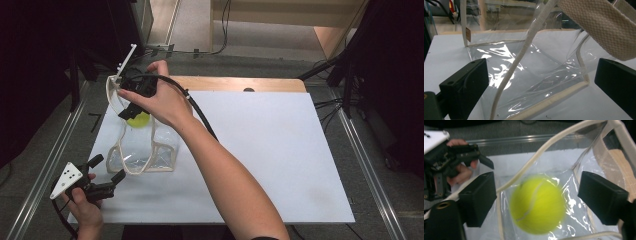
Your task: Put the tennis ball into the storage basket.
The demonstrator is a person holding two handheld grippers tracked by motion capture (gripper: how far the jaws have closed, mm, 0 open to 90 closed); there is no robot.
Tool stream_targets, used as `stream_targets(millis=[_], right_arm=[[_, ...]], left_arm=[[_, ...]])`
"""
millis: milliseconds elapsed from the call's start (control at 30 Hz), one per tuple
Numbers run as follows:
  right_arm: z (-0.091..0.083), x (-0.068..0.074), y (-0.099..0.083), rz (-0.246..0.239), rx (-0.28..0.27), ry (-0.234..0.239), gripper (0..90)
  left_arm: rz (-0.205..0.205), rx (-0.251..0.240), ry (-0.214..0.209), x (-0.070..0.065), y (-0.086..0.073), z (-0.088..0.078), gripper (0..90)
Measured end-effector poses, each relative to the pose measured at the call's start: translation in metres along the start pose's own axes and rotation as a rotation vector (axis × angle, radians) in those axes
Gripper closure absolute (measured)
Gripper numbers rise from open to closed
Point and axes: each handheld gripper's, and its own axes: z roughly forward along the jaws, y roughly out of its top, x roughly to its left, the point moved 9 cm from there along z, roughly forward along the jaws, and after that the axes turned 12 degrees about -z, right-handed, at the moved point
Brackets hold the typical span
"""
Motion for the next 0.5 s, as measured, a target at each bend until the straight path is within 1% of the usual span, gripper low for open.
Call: stream_targets(millis=[100,200,233,300,367,400,433,467,500], right_arm=[[-0.003,0.0,0.001,0.002,-0.016,-0.002,10.3],[-0.005,0.002,-0.001,0.005,-0.01,-0.003,9.1],[-0.006,0.002,-0.001,0.0,-0.015,-0.001,9.0],[-0.008,0.003,-0.003,0.006,-0.014,-0.009,7.7],[-0.01,0.004,-0.005,0.002,-0.016,0.0,7.7],[-0.012,0.005,-0.007,0.007,-0.012,-0.004,7.5],[-0.013,0.005,-0.008,0.005,-0.014,-0.009,5.8],[-0.013,0.006,-0.009,0.001,-0.018,-0.003,0.0],[-0.014,0.007,-0.011,0.001,-0.019,0.005,0.0]], left_arm=[[0.0,-0.001,0.0,0.0,0.0,0.0,0.0],[0.001,-0.001,-0.001,0.0,0.0,0.0,0.0],[-0.001,-0.001,-0.001,0.0,0.0,0.0,0.0],[0.0,-0.001,-0.001,0.0,0.0,0.0,0.0],[0.0,-0.001,-0.001,0.0,0.0,0.0,0.0],[0.0,-0.001,-0.002,0.0,0.0,0.0,0.0],[0.001,-0.001,-0.001,0.0,0.0,0.0,0.0],[-0.001,-0.001,-0.001,0.0,0.0,0.0,0.0],[0.002,-0.001,-0.002,0.0,0.0,0.0,0.0]])
